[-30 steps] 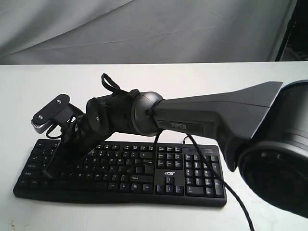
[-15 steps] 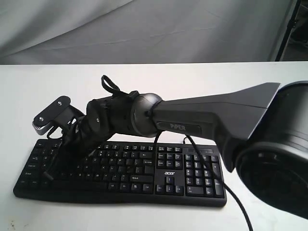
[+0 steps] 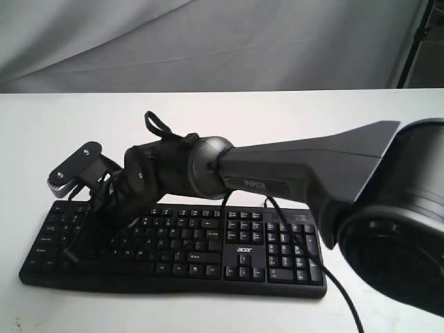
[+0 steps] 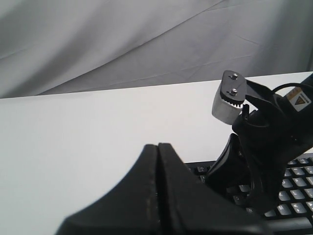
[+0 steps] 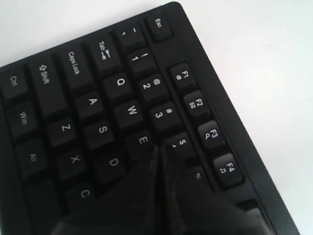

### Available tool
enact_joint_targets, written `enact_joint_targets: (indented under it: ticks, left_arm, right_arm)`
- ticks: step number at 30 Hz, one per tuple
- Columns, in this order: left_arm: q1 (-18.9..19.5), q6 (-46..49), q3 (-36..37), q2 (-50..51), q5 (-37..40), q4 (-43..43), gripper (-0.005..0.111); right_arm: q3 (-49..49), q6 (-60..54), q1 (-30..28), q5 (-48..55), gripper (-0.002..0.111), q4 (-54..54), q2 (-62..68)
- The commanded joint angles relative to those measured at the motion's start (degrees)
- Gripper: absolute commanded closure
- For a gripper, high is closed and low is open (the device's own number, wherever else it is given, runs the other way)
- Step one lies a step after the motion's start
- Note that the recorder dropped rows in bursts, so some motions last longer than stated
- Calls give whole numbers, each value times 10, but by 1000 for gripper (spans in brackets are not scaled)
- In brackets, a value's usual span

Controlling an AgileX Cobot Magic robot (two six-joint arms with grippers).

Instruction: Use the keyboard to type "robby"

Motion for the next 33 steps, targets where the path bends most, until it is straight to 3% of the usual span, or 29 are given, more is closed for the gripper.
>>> enact_joint_targets:
  ticks: [1, 5, 11, 33]
  left_arm:
    - [-4, -2, 2, -2, -4, 3, 107]
    - [-4, -2, 2, -2, -4, 3, 107]
    - [-4, -2, 2, -2, -4, 3, 107]
    - [-4, -2, 2, -2, -4, 3, 107]
  right_arm:
    - [-1, 22, -11, 40, 108, -18, -39]
    - [74, 36, -31, 44, 108, -13, -111]
    - [264, 36, -51, -54, 108, 10, -209]
    - [277, -5, -50, -133, 108, 38, -151]
